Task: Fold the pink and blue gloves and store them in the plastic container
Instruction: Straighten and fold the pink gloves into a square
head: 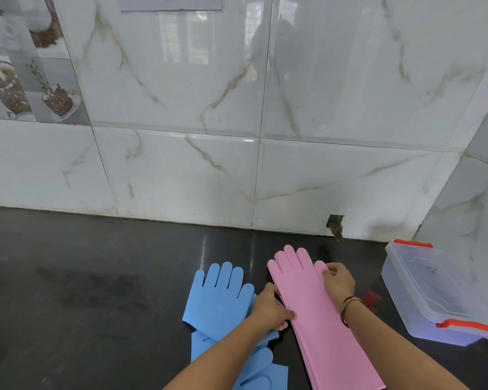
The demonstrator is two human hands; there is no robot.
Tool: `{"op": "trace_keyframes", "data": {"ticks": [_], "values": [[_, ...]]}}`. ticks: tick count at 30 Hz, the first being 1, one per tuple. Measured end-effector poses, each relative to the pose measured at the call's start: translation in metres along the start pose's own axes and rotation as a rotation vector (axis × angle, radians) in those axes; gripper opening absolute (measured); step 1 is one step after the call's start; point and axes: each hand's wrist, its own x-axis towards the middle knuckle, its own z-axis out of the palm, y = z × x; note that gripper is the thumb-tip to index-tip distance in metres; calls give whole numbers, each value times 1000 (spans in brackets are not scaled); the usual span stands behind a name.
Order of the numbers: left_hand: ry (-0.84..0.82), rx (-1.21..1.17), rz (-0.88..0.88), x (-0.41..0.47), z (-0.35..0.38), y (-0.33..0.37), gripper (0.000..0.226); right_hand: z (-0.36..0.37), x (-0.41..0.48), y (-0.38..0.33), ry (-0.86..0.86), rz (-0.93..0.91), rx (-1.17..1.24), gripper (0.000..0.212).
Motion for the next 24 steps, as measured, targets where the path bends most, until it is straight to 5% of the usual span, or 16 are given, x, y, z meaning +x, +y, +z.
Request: {"op": "trace_keyframes", "data": {"ticks": [4,7,10,15,24], "values": [[-13,-110,-53,2,-3,4,40,-7,1,-9,-64,-44,-243,28],[54,-134,-52,4,0,2,32,-2,-6,-18,8,-350,-437,37],[92,-41,-17,6,4,-1,29,16,-13,-33,-94,-542,-402,21],[98,-2,-5,3,4,1,33,42,-12,-42,-251,-435,-495,28],[87,-17,10,3,4,-1,33,53,-22,-37,-116,-506,-592,16]]}}
